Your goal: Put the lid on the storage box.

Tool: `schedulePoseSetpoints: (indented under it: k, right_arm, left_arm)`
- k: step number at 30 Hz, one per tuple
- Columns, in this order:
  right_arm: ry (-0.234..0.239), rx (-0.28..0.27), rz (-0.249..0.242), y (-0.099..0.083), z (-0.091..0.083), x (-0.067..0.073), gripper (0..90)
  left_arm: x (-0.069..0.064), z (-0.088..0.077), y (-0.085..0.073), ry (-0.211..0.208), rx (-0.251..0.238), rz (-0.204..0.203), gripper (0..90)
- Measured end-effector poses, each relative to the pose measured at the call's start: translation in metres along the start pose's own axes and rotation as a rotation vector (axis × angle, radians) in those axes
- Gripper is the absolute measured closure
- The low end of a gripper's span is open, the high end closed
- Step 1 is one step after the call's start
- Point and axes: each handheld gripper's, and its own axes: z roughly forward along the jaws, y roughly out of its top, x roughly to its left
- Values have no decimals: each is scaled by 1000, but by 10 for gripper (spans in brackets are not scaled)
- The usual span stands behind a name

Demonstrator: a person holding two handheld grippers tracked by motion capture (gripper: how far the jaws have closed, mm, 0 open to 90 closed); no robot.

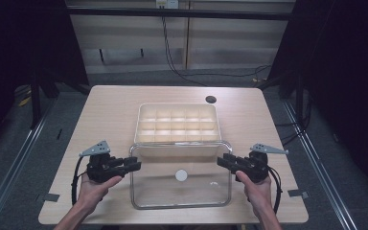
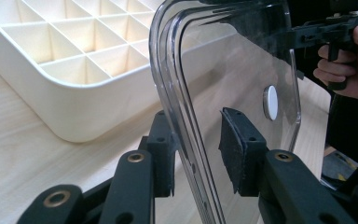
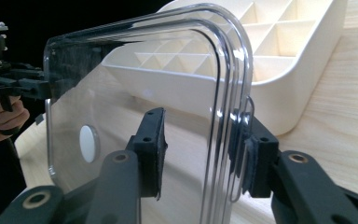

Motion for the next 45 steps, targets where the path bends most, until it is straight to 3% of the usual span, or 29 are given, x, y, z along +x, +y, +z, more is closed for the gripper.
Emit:
schedulePoseSetpoints:
  k: [11, 23, 29, 45]
  right_arm:
    - [-5, 8, 32, 4, 1, 5, 600]
    - [-11, 8, 23, 15, 3, 9, 612]
    - [-9, 0, 11, 21, 6, 12, 614]
    - [12, -6, 17, 34, 17, 13, 620]
  left_arm:
    - [1, -5, 4, -7, -18, -3, 678]
    - [4, -10, 17, 18, -37, -4, 704]
    - [10, -14, 20, 6, -53, -25, 707]
    - [15, -23, 31, 32, -84, -17, 702]
